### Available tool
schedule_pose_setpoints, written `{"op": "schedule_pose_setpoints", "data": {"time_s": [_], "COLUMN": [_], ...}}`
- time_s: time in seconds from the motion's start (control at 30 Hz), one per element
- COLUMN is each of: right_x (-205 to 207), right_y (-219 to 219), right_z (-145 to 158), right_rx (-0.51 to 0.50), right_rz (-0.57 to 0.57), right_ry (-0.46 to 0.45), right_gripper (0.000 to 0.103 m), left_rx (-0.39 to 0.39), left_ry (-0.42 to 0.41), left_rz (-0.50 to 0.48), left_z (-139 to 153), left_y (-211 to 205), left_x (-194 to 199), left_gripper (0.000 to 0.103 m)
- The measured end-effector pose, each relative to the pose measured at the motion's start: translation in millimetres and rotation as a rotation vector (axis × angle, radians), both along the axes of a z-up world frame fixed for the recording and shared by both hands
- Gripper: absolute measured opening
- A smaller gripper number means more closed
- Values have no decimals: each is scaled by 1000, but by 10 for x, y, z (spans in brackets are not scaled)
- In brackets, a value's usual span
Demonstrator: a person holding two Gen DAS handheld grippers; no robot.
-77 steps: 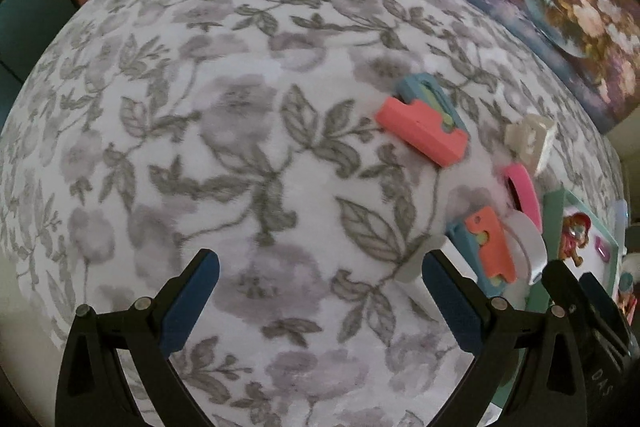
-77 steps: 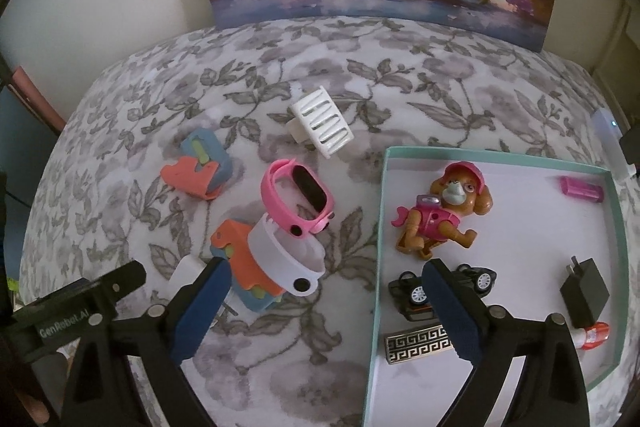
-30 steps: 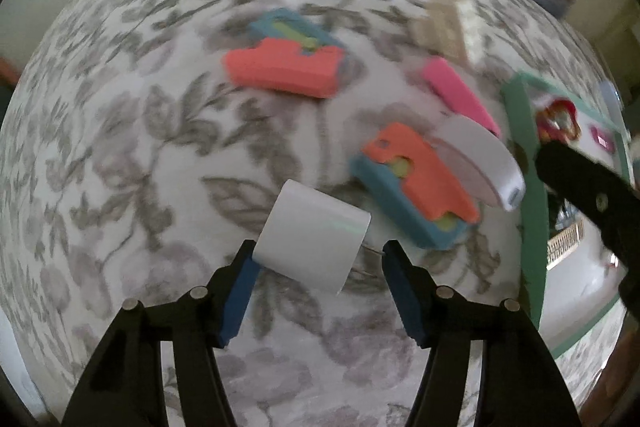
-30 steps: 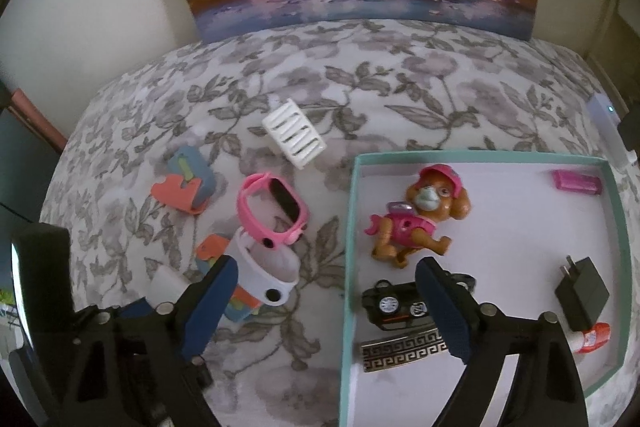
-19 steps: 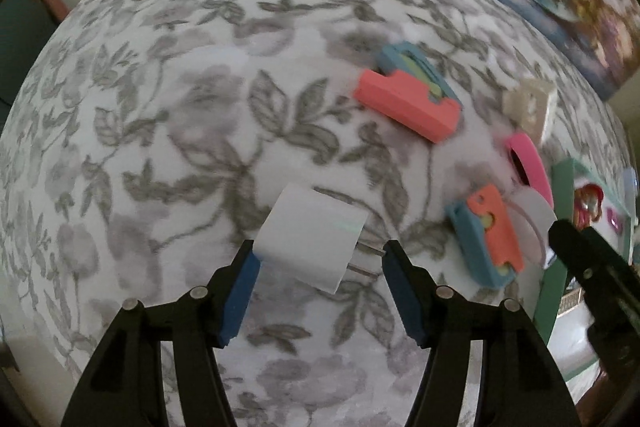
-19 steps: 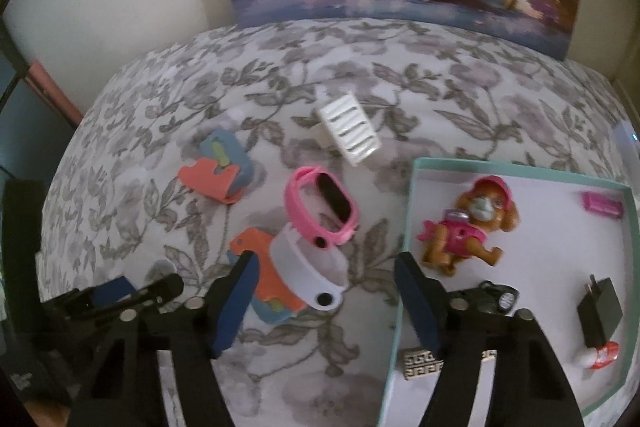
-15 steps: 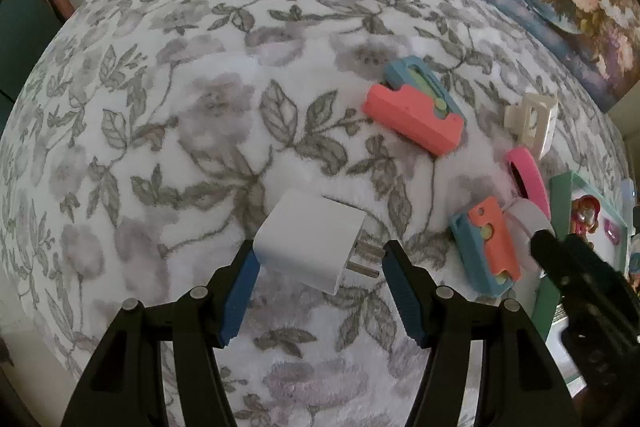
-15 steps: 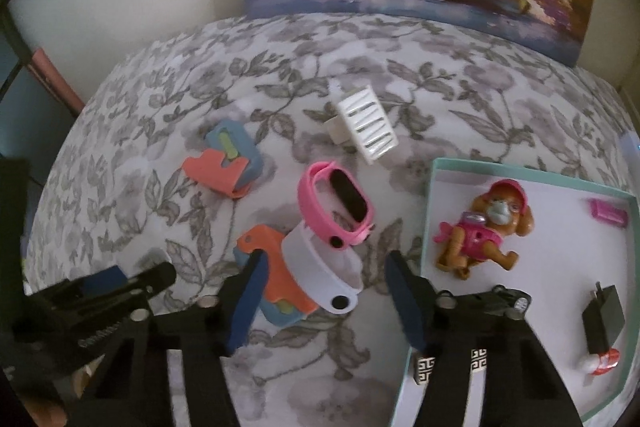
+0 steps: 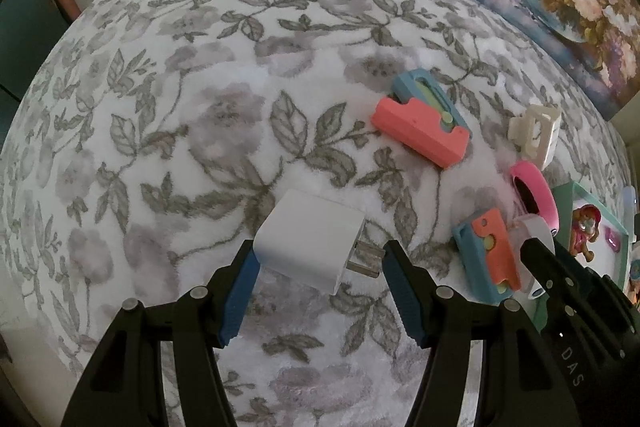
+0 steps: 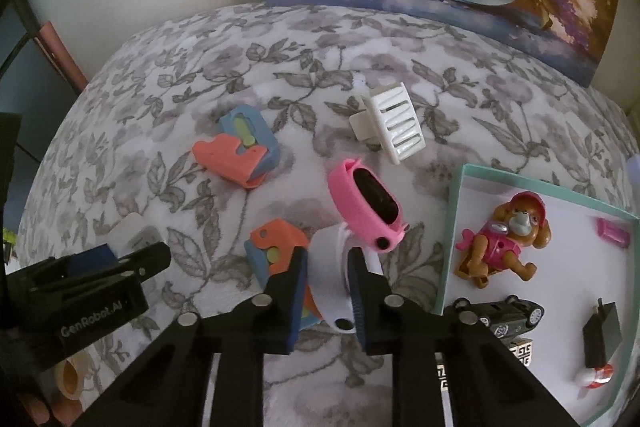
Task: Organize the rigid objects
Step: 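Grasp the white cube charger with the left gripper while the right gripper grasps the white band, then carry the white charger and white band into the tray and open both grippers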
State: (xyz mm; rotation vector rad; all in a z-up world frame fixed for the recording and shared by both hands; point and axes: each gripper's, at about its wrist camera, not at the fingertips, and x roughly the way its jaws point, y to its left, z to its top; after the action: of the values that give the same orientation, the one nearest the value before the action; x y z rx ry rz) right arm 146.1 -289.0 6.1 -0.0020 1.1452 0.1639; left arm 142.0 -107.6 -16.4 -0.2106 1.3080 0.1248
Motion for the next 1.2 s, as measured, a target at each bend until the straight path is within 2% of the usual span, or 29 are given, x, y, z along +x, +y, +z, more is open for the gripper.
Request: {"op": "schedule_pose_setpoints", "data": {"time_s": [0.3, 0.83, 0.97, 1.2], "right_x": [-34, -112, -115, -129], "right_y": [-46, -454, -729, -1350], "right_z": [122, 702, 795, 647], "right_rx": [40, 126, 134, 147], "right_rz": [0, -52, -110, -263], "right_ry": [-8, -114, -135, -84], "right_gripper": [20, 20, 20, 20], "left_rx": [22, 49, 54, 49], "left_ry": [-51, -188, -220, -236], "left_rz": [10, -18, -45, -140], "left_z": [203, 772, 902, 972], "left_y": [20, -262, -448, -978], "left_x": [-10, -74, -91, -93], "left_gripper": [65, 65, 65, 65]}}
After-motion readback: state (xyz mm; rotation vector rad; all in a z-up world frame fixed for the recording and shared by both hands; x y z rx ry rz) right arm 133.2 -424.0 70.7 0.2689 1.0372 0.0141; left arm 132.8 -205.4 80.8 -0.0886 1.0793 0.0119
